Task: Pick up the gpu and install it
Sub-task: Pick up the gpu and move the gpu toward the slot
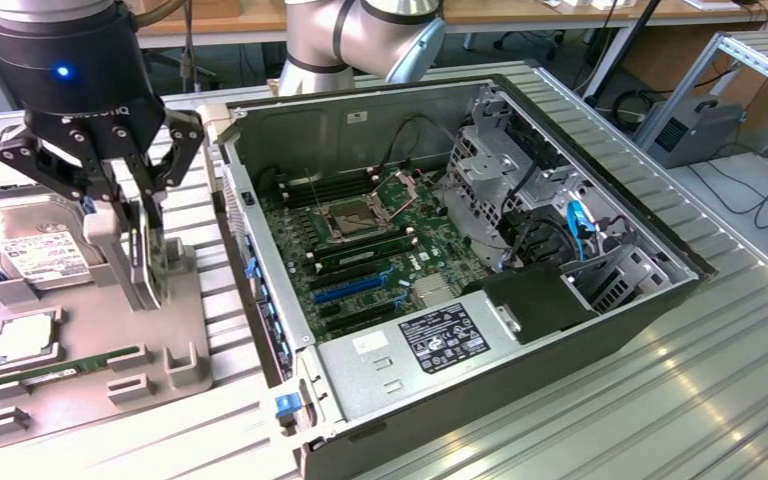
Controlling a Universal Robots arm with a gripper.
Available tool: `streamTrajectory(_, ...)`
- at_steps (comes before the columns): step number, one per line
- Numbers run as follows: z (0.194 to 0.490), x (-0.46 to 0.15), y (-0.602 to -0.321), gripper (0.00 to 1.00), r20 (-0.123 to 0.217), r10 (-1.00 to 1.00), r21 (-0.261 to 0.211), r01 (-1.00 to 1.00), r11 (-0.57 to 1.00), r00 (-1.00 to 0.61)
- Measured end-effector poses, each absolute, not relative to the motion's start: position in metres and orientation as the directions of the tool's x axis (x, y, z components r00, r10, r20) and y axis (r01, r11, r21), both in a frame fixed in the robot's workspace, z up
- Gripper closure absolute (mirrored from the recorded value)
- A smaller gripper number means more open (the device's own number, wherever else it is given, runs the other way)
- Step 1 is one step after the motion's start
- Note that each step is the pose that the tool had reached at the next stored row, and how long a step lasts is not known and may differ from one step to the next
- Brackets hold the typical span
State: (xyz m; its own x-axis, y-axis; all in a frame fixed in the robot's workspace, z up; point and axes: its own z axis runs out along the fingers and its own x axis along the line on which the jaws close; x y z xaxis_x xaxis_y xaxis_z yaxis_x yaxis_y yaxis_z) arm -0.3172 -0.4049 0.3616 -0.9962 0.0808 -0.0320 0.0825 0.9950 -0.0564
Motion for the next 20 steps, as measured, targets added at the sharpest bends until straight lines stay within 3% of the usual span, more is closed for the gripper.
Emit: streamTrajectory(20, 0.374, -0.317, -0.405, 0.73, -0.032, 0.081, -0.056, 0.083, 0.995, -0.996)
